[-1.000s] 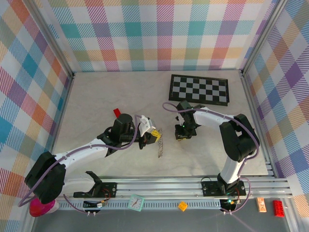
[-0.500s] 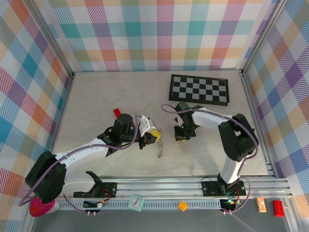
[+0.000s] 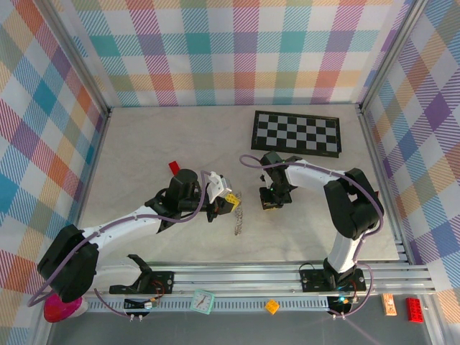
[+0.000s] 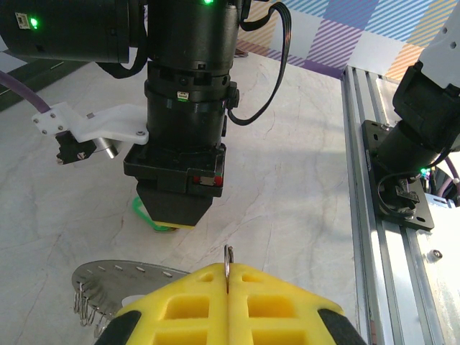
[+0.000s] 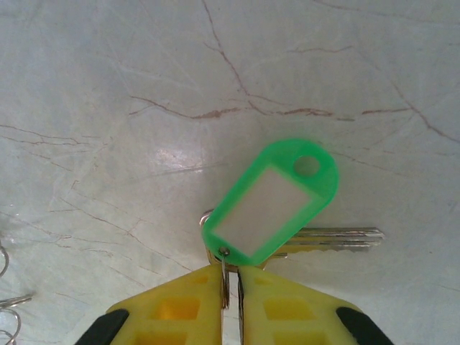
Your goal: Put the keys on the keyring
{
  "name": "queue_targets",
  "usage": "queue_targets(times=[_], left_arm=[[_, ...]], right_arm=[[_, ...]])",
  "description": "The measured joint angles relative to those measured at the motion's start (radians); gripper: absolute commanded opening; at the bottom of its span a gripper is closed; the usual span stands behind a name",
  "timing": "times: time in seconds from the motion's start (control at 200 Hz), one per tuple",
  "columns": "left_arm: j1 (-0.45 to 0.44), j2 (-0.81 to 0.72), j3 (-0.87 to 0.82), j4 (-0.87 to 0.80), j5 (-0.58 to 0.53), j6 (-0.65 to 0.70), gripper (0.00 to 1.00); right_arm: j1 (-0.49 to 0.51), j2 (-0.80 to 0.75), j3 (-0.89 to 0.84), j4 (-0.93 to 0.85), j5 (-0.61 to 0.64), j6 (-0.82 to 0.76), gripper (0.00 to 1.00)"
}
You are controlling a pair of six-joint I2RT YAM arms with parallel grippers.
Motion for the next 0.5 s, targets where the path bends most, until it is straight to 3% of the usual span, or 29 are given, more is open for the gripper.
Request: queue_targets(times=[0.5], left_arm=[[0.0,0.006,0.0,-0.001,0.008,0.0,0.0]], right_arm=[[0.0,0.0,0.019,-0.006,0.003,0.0,0.11]])
